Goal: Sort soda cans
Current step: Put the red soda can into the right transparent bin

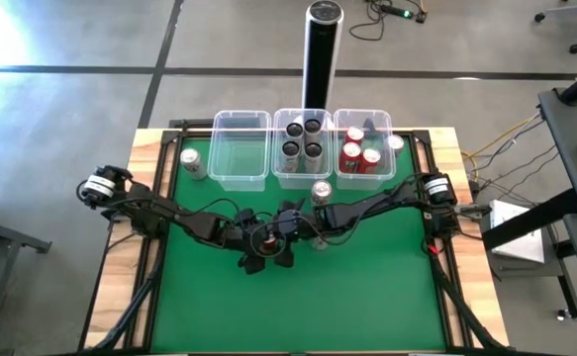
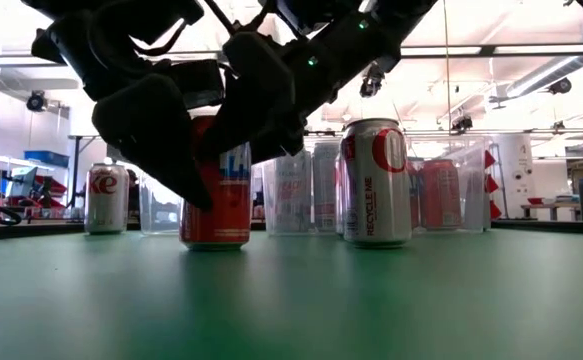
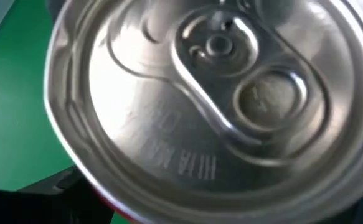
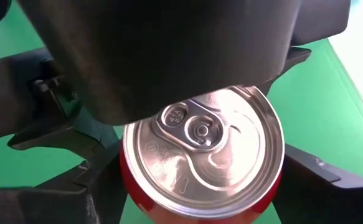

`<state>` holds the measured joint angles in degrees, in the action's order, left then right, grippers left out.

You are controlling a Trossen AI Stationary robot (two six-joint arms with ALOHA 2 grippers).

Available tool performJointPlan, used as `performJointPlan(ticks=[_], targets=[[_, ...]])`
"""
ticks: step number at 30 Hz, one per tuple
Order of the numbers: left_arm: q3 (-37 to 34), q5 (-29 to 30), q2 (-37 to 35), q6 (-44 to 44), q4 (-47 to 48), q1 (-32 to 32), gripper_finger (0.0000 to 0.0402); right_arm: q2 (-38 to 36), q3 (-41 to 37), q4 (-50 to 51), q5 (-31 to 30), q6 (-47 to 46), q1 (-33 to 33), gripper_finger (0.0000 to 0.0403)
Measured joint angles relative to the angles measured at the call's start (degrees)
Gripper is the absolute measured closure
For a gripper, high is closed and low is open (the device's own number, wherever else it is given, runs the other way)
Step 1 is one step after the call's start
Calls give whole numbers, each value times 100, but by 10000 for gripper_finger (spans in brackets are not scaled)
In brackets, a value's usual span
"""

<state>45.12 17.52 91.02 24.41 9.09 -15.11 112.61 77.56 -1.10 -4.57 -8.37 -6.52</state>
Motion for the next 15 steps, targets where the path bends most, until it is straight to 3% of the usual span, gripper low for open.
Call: performJointPlan(ticks=[6, 15], targets=[[0, 92, -433, 270, 639, 2, 35, -258, 142, 558, 41, -17, -2, 102], [9, 1172, -2361, 1115, 1995, -175, 35, -1927, 188, 2011, -353, -75, 36, 103]])
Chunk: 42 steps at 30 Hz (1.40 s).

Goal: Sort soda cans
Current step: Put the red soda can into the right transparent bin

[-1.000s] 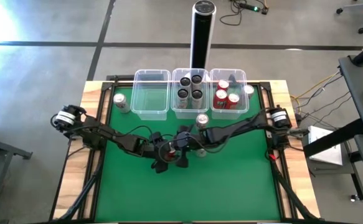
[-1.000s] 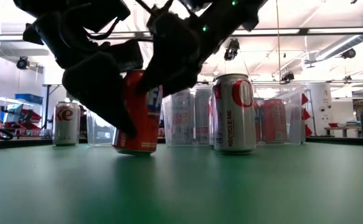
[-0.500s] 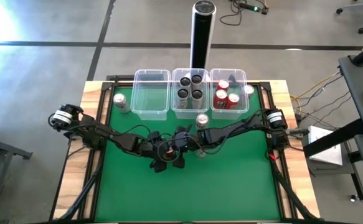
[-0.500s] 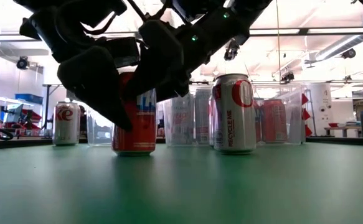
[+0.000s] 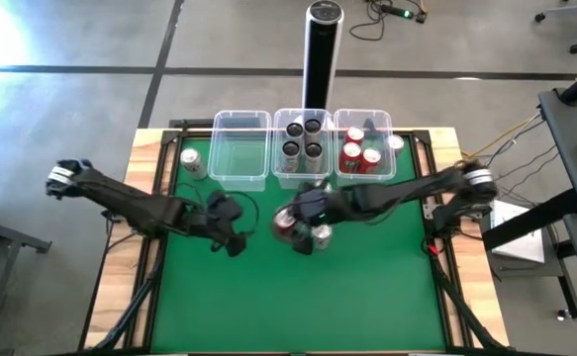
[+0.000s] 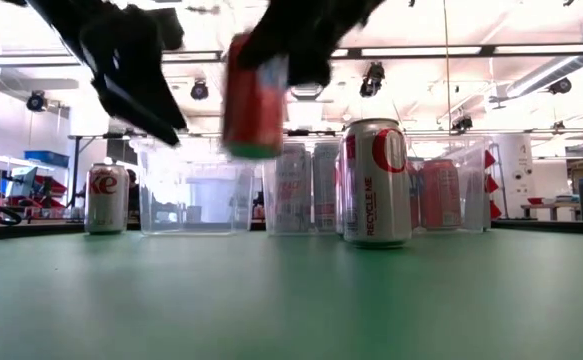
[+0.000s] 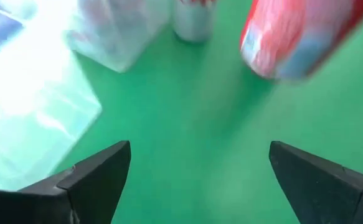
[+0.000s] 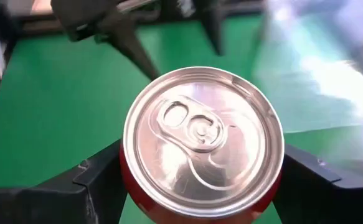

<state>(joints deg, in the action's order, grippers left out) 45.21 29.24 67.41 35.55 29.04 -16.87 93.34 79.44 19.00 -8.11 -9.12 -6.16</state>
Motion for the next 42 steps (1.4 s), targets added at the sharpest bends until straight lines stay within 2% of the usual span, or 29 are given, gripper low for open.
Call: performJointPlan(ticks=[7, 11, 14, 18, 21, 27, 32, 42], targets=[[2, 641, -766, 120, -52, -21, 35, -1653, 0, 1417, -1244, -17, 455, 105], [2, 890, -915, 121, -365, -21, 35, -2359, -67, 2314, -1792, -131, 1130, 106], [2, 1061, -1005, 120, -823, -21, 35, -2745, -225, 2698, -1969, -119, 1799, 106], [8, 1145, -1064, -42, -1418, -21, 35, -3075, -621, 2698, -1916, 29, 2803, 105], [9, 1142, -1072, -61, -1630, -21, 35, -3154, -979, 2590, -1641, 217, 3518, 106], [9, 1141, -1076, 34, -1706, -21, 35, -2996, -1625, 1938, -1047, 389, 4476, 104], [9, 1208, -1068, 102, -1705, -19, 35, -2787, -1968, 1305, -735, 430, 4890, 103], [9, 1453, -1063, 183, -1664, -19, 35, -2341, -2182, 1086, -679, 425, 5074, 103]])
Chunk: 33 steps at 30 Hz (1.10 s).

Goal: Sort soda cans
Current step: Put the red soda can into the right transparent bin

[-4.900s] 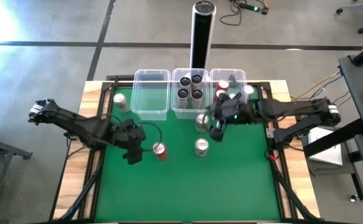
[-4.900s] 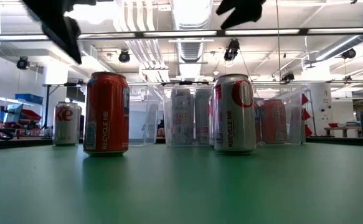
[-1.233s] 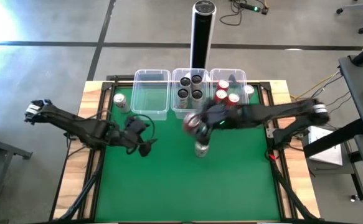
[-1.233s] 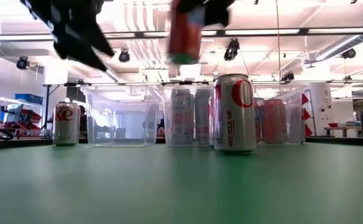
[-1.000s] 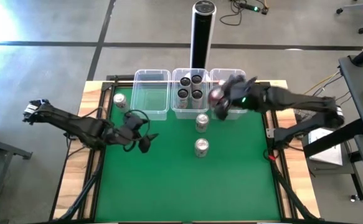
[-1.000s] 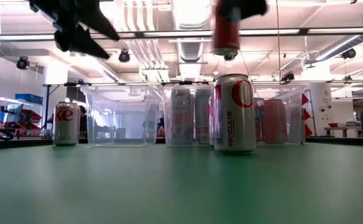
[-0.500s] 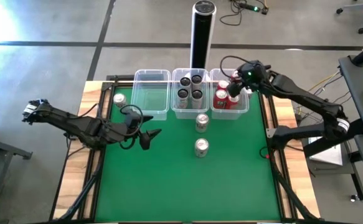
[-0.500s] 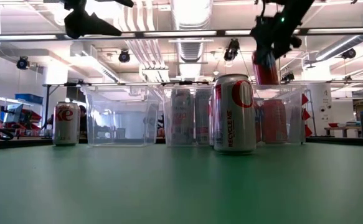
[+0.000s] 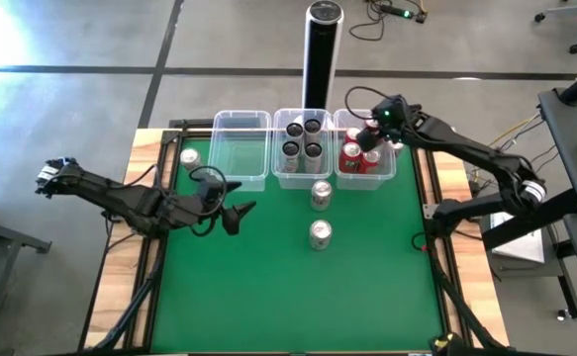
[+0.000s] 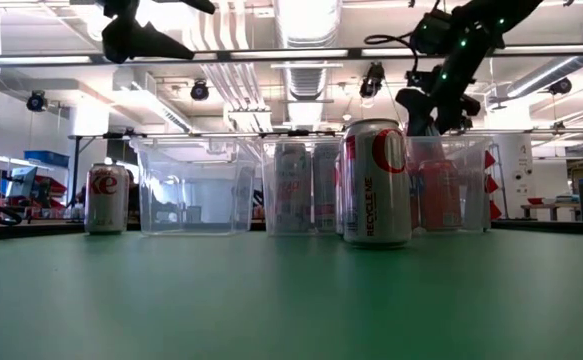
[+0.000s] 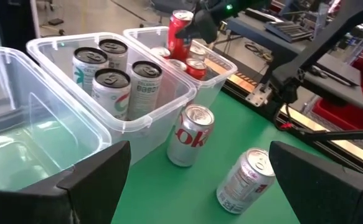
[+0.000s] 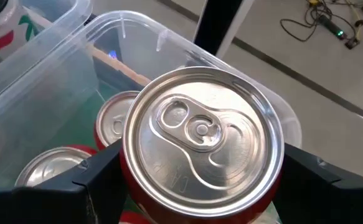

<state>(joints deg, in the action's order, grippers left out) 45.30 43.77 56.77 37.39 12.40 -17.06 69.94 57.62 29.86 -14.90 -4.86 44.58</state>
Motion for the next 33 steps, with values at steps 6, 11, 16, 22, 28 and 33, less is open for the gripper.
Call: performJointPlan(ticks=[6, 11, 16, 22, 28, 33], targets=[[0, 88, 2, 4, 87, 6, 35, 272, -4, -120, 33, -179, 0, 102], [0, 88, 2, 6, 116, 6, 35, 560, -4, -248, 35, -372, 9, 103], [0, 81, 2, 129, 281, 6, 35, 801, -4, -233, 42, -425, 35, 100], [0, 74, 2, 241, 415, 6, 35, 941, -4, -237, 39, -394, 46, 97], [0, 74, 2, 243, 439, 6, 35, 1075, -4, -251, 35, -168, 61, 92], [0, 70, 2, 243, 464, 6, 35, 1138, -2, -234, 49, -138, 61, 84]])
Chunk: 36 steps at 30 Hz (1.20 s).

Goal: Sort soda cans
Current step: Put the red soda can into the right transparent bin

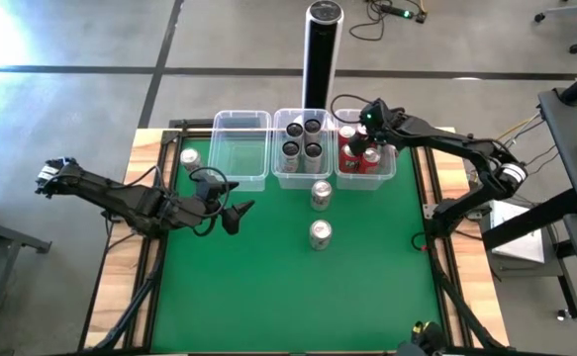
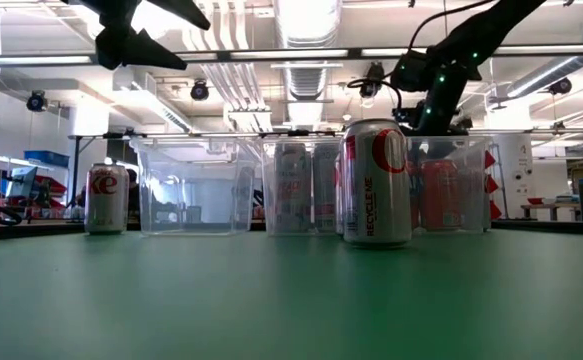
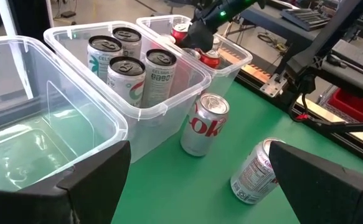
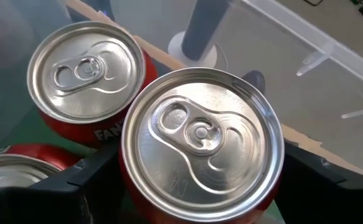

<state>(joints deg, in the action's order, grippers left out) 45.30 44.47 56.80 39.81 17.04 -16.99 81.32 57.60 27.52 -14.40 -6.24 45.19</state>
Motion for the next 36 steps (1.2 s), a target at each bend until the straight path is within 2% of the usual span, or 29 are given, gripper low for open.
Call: performJointPlan(ticks=[6, 14, 23, 36], targets=[[0, -2, 0, 0, 53, 0, 35, 7, 0, 48, 61, 85, -2, 74], [0, -4, 0, 0, 84, 0, 35, 13, 0, 84, 137, 28, -2, 85], [0, -7, 2, -2, 86, 0, 35, 13, 7, 62, 96, 22, 1, 64], [0, -29, -3, 28, 87, 0, 35, -38, 7, 119, 112, 31, 2, 87]])
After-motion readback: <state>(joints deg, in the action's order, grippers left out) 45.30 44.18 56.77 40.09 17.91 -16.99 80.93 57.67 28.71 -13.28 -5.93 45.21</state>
